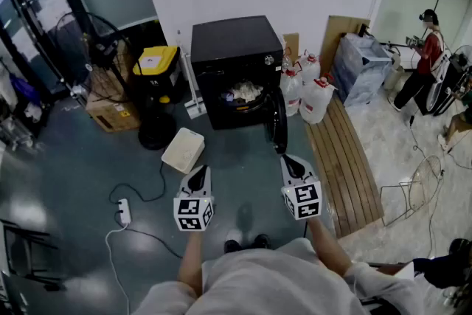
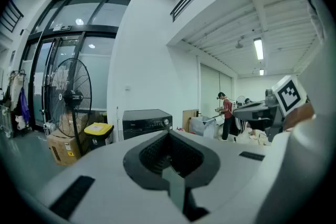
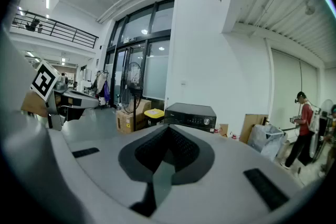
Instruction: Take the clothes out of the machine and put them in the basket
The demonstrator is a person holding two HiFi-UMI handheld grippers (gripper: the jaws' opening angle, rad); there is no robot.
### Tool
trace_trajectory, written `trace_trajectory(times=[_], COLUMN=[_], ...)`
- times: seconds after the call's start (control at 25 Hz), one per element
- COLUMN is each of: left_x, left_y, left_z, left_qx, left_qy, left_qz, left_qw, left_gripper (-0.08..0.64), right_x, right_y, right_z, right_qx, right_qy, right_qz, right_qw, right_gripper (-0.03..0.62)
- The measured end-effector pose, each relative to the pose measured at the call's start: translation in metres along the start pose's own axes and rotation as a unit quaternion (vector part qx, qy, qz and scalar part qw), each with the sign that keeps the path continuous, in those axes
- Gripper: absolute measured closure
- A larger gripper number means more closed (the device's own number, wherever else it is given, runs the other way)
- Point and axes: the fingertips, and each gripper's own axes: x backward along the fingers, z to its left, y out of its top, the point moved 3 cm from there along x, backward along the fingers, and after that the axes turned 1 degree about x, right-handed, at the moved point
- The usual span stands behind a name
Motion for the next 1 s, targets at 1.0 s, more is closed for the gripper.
trace_trajectory(times=[1.0], left_x=[-0.045], left_y=[0.004], left_z=[-0.033], left_qx=[-0.006], left_qy=[0.017], left_qz=[-0.002], left_qw=[0.9998], left_gripper=[0.541], right_x=[-0.021], right_y=[-0.008], right_z=[-0.031], right_qx=[0.006], right_qy=[0.022], right_qz=[-0.032], right_qw=[0.999], right_gripper=[0.568])
